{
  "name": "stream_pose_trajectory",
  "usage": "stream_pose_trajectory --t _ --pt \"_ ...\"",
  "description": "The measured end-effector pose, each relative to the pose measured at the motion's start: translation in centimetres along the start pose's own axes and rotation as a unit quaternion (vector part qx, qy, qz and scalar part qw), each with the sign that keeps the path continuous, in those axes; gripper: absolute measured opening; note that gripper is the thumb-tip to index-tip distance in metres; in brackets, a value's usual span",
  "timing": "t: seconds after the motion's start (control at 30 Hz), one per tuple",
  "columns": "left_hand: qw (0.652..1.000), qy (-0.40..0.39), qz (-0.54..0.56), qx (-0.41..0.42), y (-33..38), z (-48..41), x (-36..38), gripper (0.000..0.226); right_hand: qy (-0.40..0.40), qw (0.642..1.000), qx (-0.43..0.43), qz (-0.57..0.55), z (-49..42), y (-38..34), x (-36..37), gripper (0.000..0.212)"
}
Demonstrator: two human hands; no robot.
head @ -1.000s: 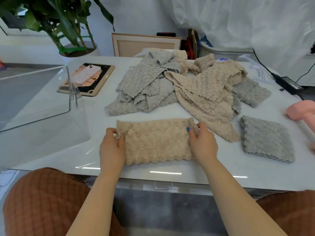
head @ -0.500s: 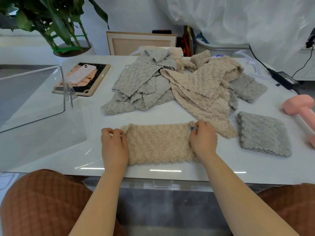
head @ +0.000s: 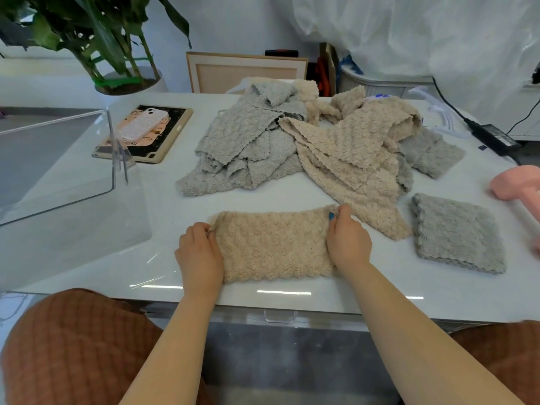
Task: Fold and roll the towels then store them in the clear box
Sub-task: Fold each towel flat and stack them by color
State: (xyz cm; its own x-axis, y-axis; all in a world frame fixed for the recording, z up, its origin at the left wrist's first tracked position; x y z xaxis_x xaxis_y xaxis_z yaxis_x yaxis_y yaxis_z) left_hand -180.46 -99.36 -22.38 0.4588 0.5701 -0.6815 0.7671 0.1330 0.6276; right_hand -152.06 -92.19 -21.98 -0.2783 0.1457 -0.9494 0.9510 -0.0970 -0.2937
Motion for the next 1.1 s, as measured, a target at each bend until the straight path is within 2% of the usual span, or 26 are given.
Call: stream_pose_trajectory --t 0.1,0.2,0.27,0.37,0.43,0.5,0.57,0.63,0.7,0.8,0.87,0.93,1.0,1.03,1.1 --pt "0.999 -0.004 -0.035 -0.024 -0.4 0.0 0.1 0.01 -0.037 0.997 -0.012 0.07 -0.8 -0.4 0.2 0.03" --pt "0.998 -0.013 -0.037 -0.04 -0.2 0.1 0.2 0.018 -0.041 0.992 -0.026 0.115 -0.9 -0.7 0.4 0.034" --pt "0.999 0.001 -0.029 -0.04 0.2 0.3 -0.5 0.034 -0.024 0.995 -0.025 0.094 -0.4 -0.7 0.6 0.033" --pt "0.995 0.008 -0.075 0.066 2.4 1.1 -1.0 0.042 0.012 1.0 0.011 -0.018 0.2 0.0 0.7 0.041" --pt "0.988 -0.064 -0.079 0.113 3.8 1.8 0.3 0.044 0.071 0.996 0.007 -0.044 0.8 0.0 -0.4 0.044" --pt "0.974 -0.175 -0.098 0.108 4.2 2.6 2.5 0.058 0.122 0.992 -0.038 0.005 1.8 -0.6 -1.3 0.046" --pt "0.956 -0.243 -0.136 0.087 3.6 3.3 4.1 0.074 0.064 0.992 -0.092 0.055 3.1 -1.0 -0.4 0.049" --pt "0.95 -0.259 -0.154 0.078 3.1 3.3 4.6 0.078 -0.038 0.989 -0.109 0.093 4.1 -0.5 1.4 0.062" --pt "0.946 -0.277 -0.152 0.072 3.0 3.3 4.7 0.078 -0.089 0.984 -0.106 0.114 4.2 0.2 2.5 0.069" --pt "0.95 -0.264 -0.159 0.051 2.8 3.2 3.9 0.071 -0.119 0.982 -0.104 0.101 3.9 0.2 2.6 0.068" --pt "0.969 -0.169 -0.181 -0.008 2.0 2.8 1.7 0.066 -0.106 0.989 -0.079 0.058 4.1 0.6 1.9 0.068" --pt "0.971 -0.108 -0.199 -0.075 0.9 2.6 -0.4 0.072 -0.042 0.998 -0.035 0.01 4.6 1.6 0.3 0.058" --pt "0.965 -0.115 -0.207 -0.111 0.4 2.5 -1.6 0.076 0.024 0.999 0.009 -0.026 5.1 2.4 -0.9 0.036" --pt "0.958 -0.14 -0.208 -0.136 0.2 2.3 -1.6 0.072 0.032 0.999 0.025 -0.033 5.1 2.4 -1.1 0.028" --pt "0.951 -0.189 -0.173 -0.171 0.0 2.1 -0.9 0.058 -0.003 0.999 0.046 -0.025 4.9 2.0 -0.9 0.022"
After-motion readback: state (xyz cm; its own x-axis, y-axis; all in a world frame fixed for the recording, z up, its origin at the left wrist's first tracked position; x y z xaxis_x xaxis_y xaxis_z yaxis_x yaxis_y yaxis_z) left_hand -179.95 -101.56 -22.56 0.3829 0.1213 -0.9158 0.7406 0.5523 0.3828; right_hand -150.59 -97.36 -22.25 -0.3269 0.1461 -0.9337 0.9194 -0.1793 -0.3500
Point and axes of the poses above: each hand's wrist, its own z-axis away from the middle knuckle, its own x-axis out of the palm, y = z × x, the point moved 7 cm from there along -z, towards the middle knuckle, and after that the axes turned 7 degrees about z, right-handed, at the moved point
